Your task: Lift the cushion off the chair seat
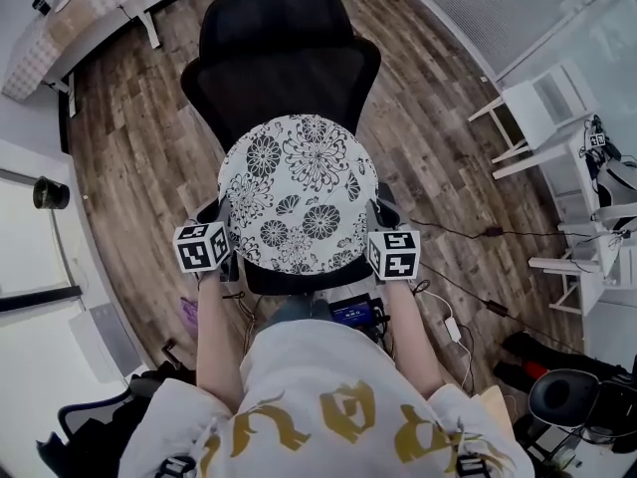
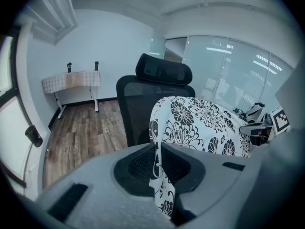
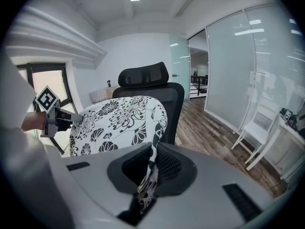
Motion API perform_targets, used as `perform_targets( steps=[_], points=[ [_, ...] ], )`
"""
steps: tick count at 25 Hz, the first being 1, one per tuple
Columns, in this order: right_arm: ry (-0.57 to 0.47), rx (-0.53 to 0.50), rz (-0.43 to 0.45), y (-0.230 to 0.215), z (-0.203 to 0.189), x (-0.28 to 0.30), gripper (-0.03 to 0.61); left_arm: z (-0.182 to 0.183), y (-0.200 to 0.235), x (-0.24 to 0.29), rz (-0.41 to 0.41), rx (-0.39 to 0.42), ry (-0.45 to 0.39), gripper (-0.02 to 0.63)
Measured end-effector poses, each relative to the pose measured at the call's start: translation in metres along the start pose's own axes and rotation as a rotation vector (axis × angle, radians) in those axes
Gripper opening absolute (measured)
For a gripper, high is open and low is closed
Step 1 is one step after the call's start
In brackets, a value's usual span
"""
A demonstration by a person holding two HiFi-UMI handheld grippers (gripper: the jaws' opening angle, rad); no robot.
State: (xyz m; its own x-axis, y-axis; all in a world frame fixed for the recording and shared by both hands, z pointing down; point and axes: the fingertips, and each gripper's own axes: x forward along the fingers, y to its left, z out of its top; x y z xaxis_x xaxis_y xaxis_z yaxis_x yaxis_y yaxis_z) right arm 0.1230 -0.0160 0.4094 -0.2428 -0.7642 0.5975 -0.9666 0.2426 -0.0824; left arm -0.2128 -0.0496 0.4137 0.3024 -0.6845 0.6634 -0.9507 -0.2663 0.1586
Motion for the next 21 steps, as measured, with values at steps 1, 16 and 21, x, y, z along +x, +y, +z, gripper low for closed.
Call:
perform_targets(
  steps=[1,16,21],
  points=[
    [-0.004,-0.002,0.004,0.001,0.002,0.000,0.021,0.001,0.001,-0.001,0.001,-0.002,-0.003,0.031],
    [-0.018,0.002,-0.009,0.002,-0.002,-0.001,0.021,-0.004,0.002,0.000,-0.011,-0.008,0.006,0.031],
    [-0.014,0.008,-0.003,0.002,-0.003,0.001,0.021,-0.003,0.004,0.002,-0.017,-0.027,0.006,0.031]
  ],
)
